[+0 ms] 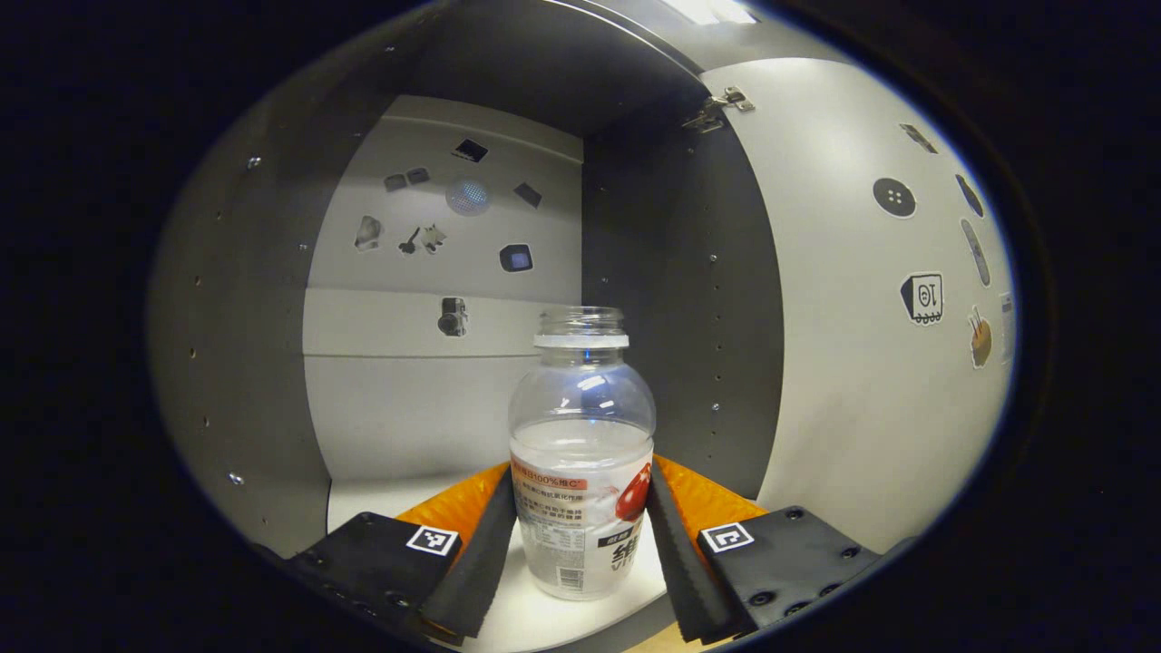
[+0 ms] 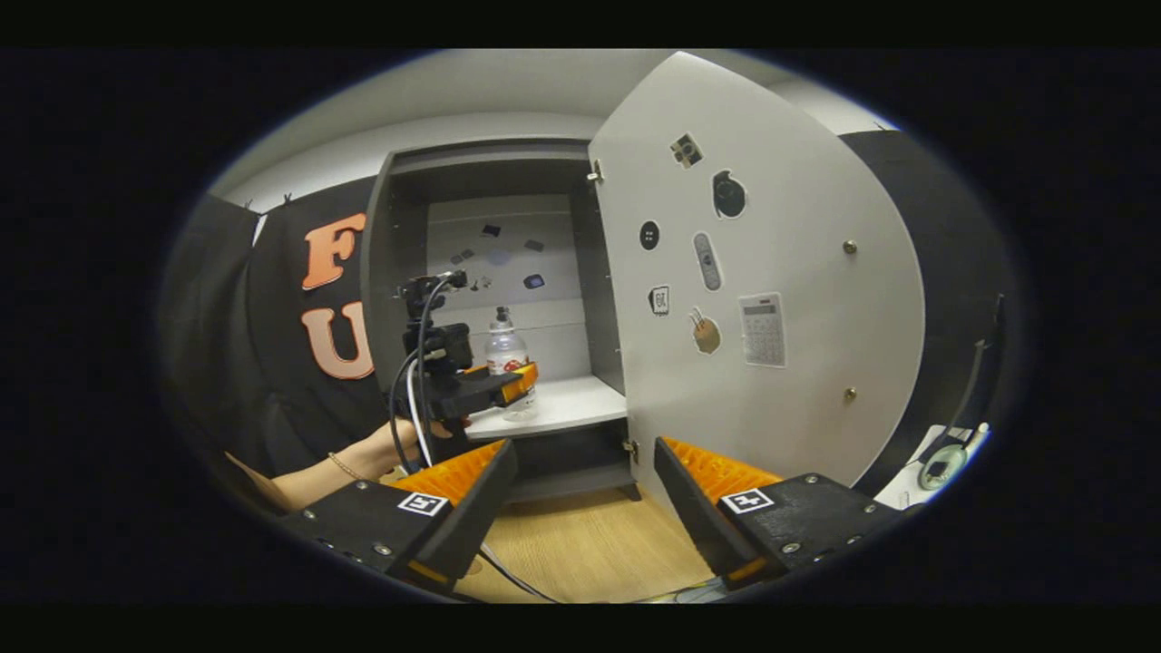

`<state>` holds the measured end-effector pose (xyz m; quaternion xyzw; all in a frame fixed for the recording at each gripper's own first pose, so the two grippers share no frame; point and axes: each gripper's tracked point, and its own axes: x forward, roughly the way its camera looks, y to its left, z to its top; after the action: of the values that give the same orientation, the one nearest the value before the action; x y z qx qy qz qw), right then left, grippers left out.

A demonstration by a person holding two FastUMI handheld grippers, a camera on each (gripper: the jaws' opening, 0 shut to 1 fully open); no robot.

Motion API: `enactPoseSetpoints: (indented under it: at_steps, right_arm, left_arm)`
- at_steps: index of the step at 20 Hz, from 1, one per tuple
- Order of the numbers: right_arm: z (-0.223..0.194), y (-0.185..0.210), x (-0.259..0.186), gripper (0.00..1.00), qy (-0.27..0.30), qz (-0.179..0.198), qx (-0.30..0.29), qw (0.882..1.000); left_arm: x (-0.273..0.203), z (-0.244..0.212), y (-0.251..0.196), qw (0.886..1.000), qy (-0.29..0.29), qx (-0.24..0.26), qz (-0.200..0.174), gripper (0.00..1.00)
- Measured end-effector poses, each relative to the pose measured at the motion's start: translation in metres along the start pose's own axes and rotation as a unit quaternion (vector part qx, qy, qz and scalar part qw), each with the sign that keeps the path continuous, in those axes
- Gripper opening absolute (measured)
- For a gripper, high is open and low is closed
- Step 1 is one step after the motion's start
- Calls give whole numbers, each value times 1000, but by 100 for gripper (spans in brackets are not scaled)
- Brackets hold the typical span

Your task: Open the cabinet door with the right hand, grasp the bottle in the cabinet with the left hand and place it on the coaster, then close the cabinet door with the right hand.

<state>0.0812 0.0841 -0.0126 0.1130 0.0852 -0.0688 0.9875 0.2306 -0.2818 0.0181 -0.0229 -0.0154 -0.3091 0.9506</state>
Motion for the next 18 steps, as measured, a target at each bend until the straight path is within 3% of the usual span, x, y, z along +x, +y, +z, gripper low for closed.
enactPoseSetpoints:
  at_steps: [4, 7, 14, 18]
  right_arm:
    - [-7, -3, -9, 93, 10, -19, -19, 1000]
    - [-10, 0, -7, 94, 13, -10, -36, 999]
    - [-14, 10, -30, 93, 13, 74, -58, 995]
    - [-17, 4, -48, 93, 3, 112, -101, 989]
  left_arm:
    - [-15, 4, -2, 1000, -12, -12, -10, 82]
    - [-42, 10, -6, 1000, -21, -9, -9, 82]
    - [-130, -1, -22, 999, -18, 1, 31, 82]
    - [-182, -16, -26, 997, -13, -3, 75, 82]
